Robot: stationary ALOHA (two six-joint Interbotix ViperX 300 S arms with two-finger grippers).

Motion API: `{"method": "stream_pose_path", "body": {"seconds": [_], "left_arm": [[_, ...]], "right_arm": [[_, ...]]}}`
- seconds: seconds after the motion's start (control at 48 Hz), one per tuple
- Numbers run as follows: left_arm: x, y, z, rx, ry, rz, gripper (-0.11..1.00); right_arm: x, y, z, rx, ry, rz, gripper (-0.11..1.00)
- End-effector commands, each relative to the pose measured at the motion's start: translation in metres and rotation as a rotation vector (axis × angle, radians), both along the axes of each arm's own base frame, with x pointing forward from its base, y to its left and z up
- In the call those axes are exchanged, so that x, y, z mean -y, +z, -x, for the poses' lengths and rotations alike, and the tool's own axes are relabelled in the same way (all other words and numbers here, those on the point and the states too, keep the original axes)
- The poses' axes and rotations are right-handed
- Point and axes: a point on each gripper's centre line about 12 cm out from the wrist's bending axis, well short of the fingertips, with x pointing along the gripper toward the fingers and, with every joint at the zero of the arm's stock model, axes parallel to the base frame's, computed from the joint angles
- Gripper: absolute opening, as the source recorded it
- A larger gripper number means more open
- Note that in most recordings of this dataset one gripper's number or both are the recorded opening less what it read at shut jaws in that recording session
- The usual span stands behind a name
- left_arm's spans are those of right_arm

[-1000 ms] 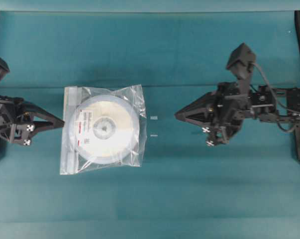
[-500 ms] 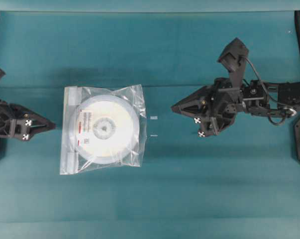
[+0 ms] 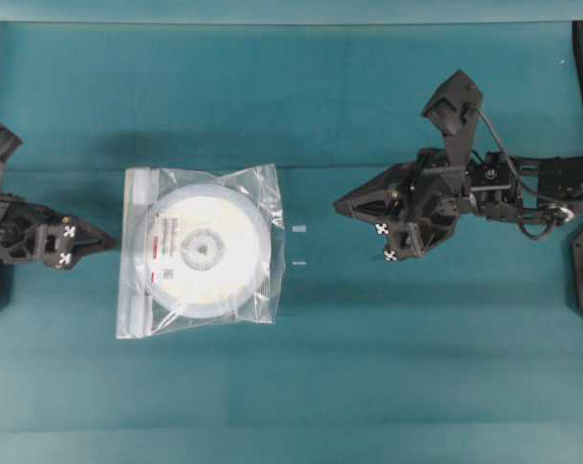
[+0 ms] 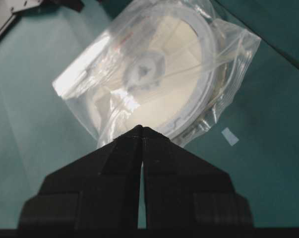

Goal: Take out the reel from the clear zip bag.
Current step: 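Grasp the left edge of the clear zip bag with the left gripper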

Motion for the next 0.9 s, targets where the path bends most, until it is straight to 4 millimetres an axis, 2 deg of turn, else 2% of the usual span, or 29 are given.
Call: {"method": "stream_pose_path", "body": {"seconds": [0.0,0.208,0.625,0.875], "left_arm": [[-0.001,-0.005,-0.003,-0.005,0.014,0.019,0.91],[-0.001,-0.016,-0.008,-0.012,0.022,0.032,0.91],[0.0,-0.022,-0.03,0.025,-0.001,0.028,0.91],[0.002,-0.026,-0.036,0.006,-0.014,0.034,0.91]], "right_arm": [[0.001,0.007,-0.003,0.026,-0.008,-0.01,0.0],[0.001,0.008,-0.004,0.028,-0.008,-0.01,0.0],[0.001,0.007,-0.003,0.026,-0.007,-0.009,0.0],[0.0,0.007,-0.003,0.023,-0.007,-0.01,0.0]]}}
